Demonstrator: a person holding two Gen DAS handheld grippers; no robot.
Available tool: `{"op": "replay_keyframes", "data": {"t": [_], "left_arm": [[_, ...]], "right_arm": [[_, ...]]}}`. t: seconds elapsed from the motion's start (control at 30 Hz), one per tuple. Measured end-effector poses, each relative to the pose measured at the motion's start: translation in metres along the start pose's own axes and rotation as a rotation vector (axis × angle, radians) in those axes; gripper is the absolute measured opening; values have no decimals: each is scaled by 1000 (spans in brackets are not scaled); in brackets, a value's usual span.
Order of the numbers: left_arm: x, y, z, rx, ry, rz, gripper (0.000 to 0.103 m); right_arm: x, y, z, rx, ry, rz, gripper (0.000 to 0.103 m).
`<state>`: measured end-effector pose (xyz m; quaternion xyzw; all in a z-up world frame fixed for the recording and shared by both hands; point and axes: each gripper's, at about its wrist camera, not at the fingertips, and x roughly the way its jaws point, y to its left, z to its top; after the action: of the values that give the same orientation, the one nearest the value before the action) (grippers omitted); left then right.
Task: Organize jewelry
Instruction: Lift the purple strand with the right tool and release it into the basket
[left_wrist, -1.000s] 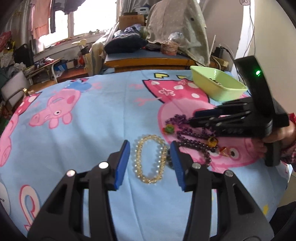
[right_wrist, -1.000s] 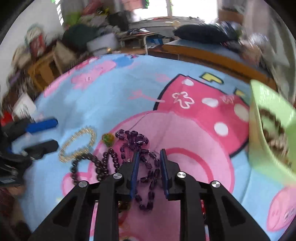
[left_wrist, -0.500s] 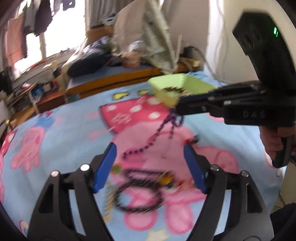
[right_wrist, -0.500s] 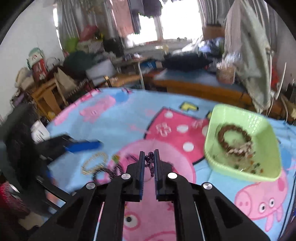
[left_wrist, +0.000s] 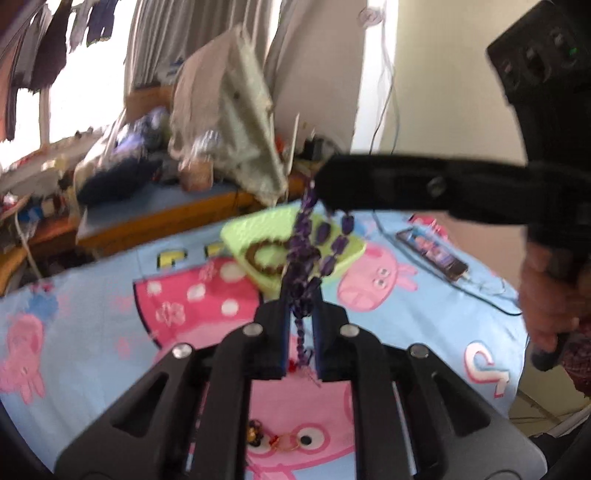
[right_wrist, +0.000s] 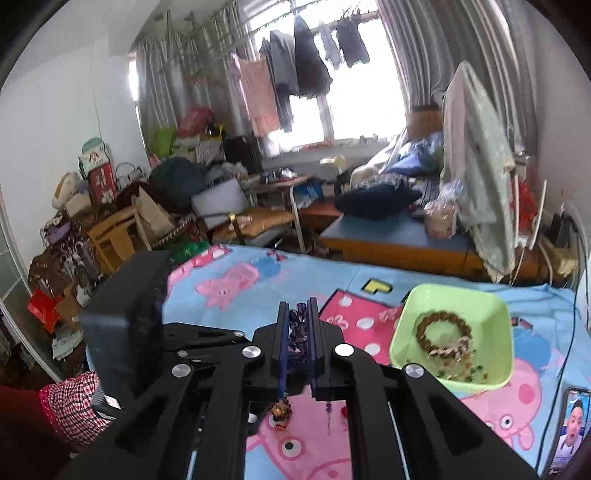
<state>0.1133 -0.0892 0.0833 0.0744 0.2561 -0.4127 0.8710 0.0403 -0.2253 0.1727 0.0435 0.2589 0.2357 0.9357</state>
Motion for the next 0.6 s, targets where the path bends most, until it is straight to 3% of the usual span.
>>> {"op": "replay_keyframes", "data": {"t": [0.33,0.6], "left_arm": [[-24,-9,72,35,-89,-2,10],[2,-22,119,61,-101,15,10]], "right_arm": [[-36,-15,36,9,-113,-12,0],[-44,-36,69,-5,-136,-74,0]]}}
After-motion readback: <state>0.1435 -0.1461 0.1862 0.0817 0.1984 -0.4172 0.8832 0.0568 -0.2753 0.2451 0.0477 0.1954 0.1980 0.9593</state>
